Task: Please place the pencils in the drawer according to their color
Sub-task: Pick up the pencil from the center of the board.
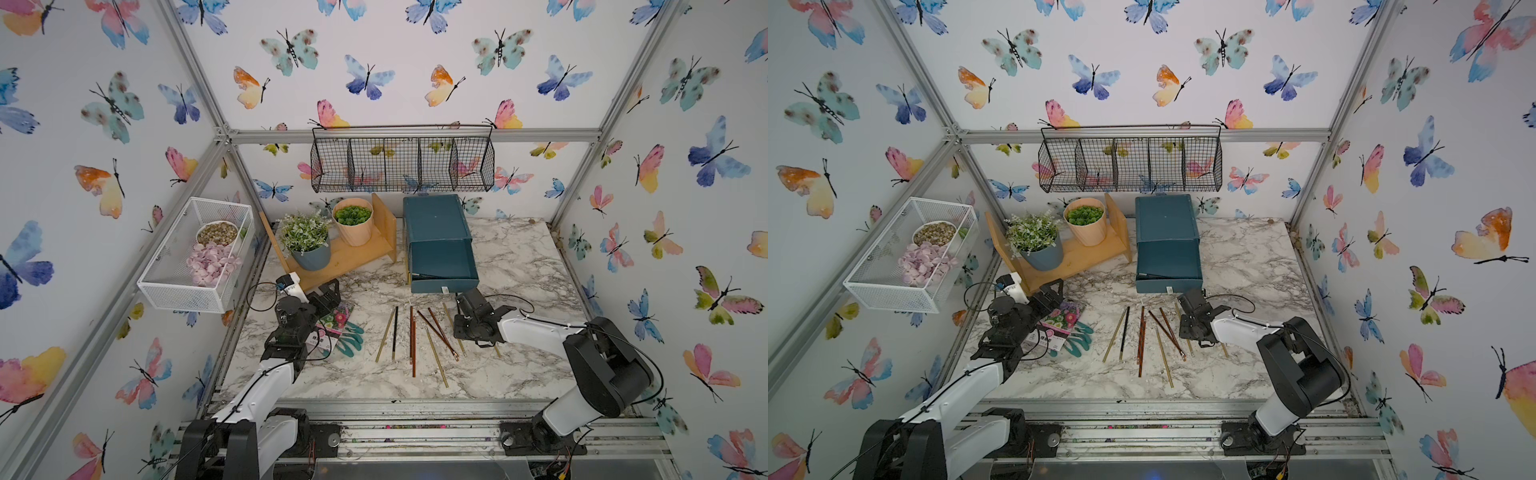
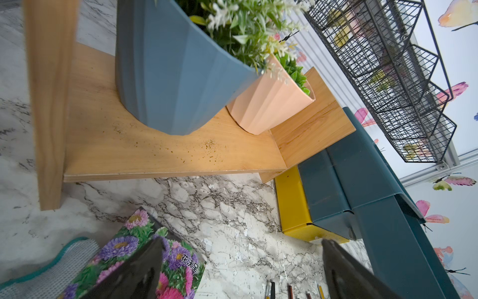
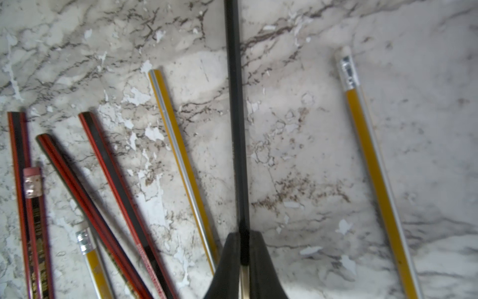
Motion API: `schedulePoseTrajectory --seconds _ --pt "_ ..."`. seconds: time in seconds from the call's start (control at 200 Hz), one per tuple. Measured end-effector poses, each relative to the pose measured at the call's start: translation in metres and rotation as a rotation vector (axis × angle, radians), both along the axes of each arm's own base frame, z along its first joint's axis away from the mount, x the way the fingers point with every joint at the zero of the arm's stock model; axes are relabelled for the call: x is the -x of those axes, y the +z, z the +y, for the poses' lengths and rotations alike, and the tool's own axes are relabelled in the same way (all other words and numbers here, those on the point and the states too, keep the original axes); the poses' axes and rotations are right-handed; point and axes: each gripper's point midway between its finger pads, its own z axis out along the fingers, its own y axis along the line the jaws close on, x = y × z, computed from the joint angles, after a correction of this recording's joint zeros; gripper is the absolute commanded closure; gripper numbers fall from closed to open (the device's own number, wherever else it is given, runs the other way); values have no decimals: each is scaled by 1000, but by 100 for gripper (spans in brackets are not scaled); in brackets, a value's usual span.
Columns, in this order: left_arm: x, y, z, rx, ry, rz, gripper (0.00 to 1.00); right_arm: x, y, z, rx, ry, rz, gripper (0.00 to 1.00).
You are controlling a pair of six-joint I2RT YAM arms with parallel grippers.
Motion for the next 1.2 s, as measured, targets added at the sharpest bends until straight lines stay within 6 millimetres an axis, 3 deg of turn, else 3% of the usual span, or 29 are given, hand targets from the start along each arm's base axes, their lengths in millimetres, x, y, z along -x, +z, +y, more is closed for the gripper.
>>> schedulePoseTrajectory --seconds 0.31,0.651,0.971,1.201 --pt "0 0 0 0 0 0 2 36 -2 -25 62 -25 103 80" --pt "0 -1 0 -4 -1 5 2 29 -2 -23 145 -19 155 73" --pt "-1 2 0 -4 -1 3 1 18 -2 -25 188 4 163 77" --pt "-1 2 0 -4 -1 3 2 8 -5 -26 190 9 151 90"
